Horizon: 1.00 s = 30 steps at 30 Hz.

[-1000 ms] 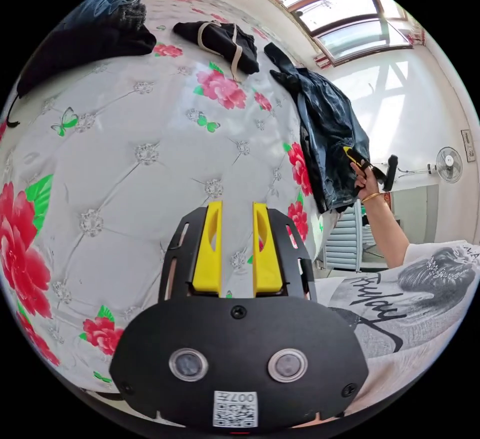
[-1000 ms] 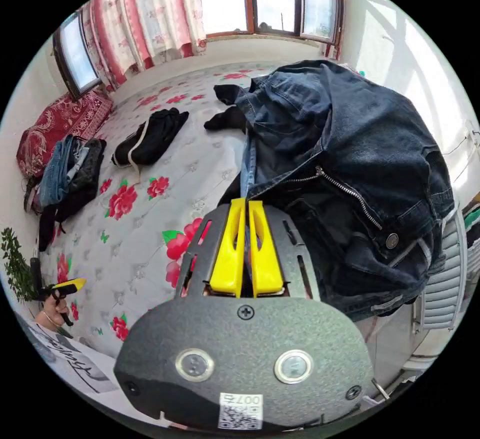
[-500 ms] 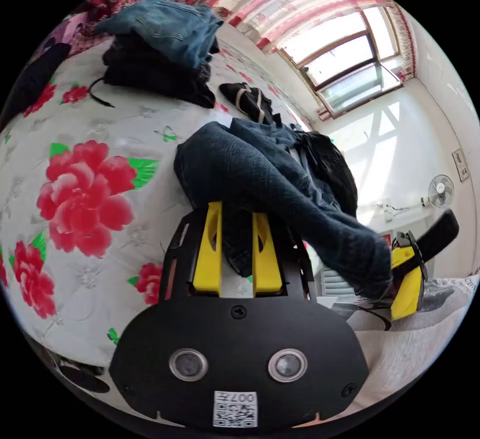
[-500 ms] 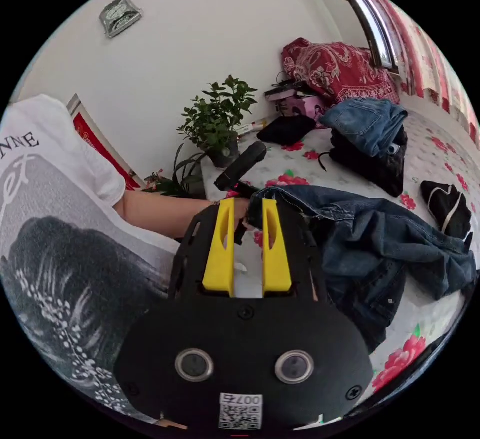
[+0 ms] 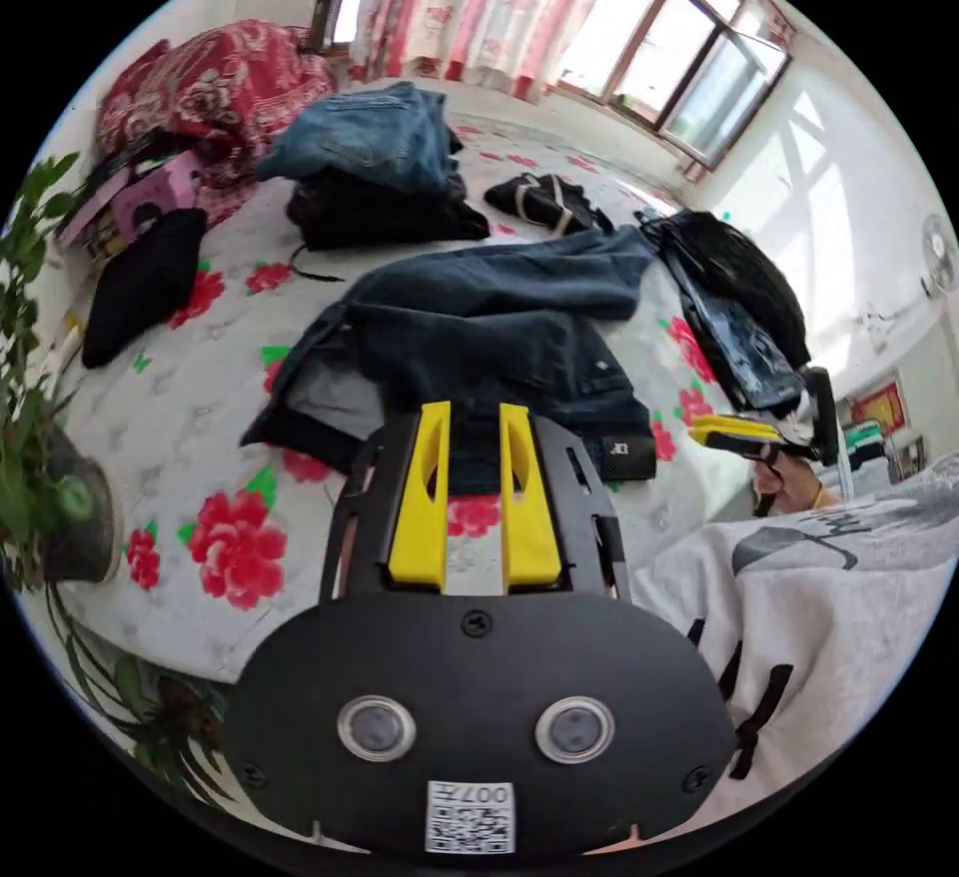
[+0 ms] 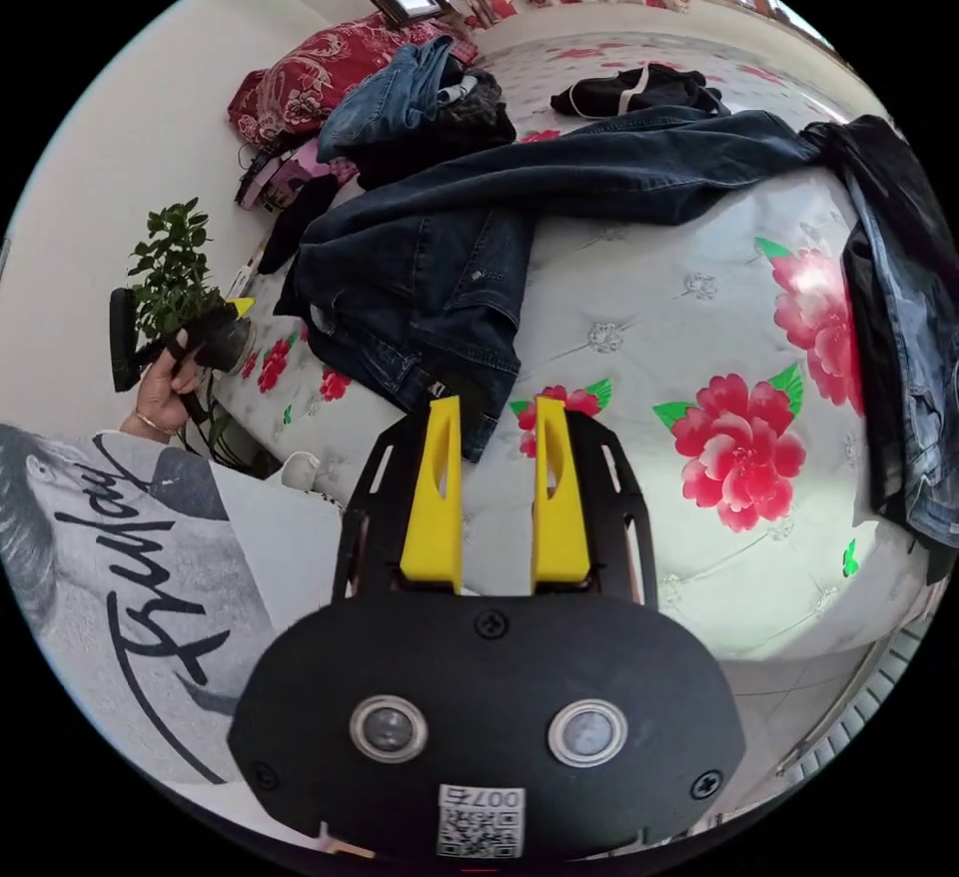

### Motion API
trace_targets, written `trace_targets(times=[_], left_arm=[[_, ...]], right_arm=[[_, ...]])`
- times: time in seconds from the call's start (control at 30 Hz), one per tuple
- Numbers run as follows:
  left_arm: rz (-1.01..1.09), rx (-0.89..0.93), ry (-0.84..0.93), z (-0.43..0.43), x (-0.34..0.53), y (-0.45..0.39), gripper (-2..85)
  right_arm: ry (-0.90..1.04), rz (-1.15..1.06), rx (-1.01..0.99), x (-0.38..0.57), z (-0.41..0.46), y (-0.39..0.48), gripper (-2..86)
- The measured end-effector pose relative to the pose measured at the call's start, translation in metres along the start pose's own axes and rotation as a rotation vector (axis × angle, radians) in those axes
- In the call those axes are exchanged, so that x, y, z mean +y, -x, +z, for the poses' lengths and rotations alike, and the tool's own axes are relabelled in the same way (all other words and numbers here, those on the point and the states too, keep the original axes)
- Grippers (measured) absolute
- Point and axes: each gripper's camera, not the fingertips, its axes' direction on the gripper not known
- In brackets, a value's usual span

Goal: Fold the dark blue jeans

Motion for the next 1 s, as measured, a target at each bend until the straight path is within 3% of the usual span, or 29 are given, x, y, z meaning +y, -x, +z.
trace_targets(times=[0.1, 0.23, 0.3, 0.33, 0.43, 0.5, 0.63, 0.73, 0.77, 0.9, 1.0], left_arm=[[0.209, 0.189, 0.11, 0.059, -0.033, -0.087, 11.2], [0.362, 0.249, 0.207, 0.116, -0.071, -0.157, 13.3], [0.396, 0.22, 0.37, 0.158, -0.087, -0.18, 14.1], [0.393, 0.198, 0.42, 0.169, -0.089, -0.182, 13.3], [0.396, 0.13, 0.427, 0.169, -0.094, -0.181, 8.3], [0.386, 0.159, 0.452, 0.147, -0.093, -0.171, 0.5], [0.255, 0.142, 0.403, 0.077, -0.073, -0.125, -0.7], [0.143, -0.181, 0.4, -0.003, -0.046, -0.073, -0.7], [0.04, -0.317, 0.399, -0.039, -0.035, -0.046, -0.5], [-0.452, -0.485, 0.297, -0.133, 0.003, 0.025, 2.5], [-0.508, -0.41, 0.211, -0.156, 0.01, 0.021, 8.6]], right_arm=[[0.009, -0.022, 0.023, -0.015, 0.016, 0.002, 5.7], [0.165, -0.121, -0.032, -0.036, 0.058, 0.021, 2.4], [0.28, -0.272, 0.041, -0.036, 0.087, 0.046, 0.7], [0.292, -0.308, 0.036, -0.035, 0.089, 0.052, 0.5], [0.335, -0.539, -0.291, -0.027, 0.076, 0.085, 0.1], [0.304, -0.633, -0.181, -0.026, 0.058, 0.092, 0.1], [0.163, -0.415, -0.03, -0.057, 0.015, 0.026, 0.9], [0.034, -0.095, -0.068, -0.087, -0.035, -0.076, 2.3], [-0.026, 0.046, -0.088, -0.095, -0.054, -0.121, 2.7], [-0.227, 0.416, -0.184, -0.114, -0.112, -0.255, 4.6], [-0.288, 0.54, -0.173, -0.129, -0.133, -0.314, 6.2]])
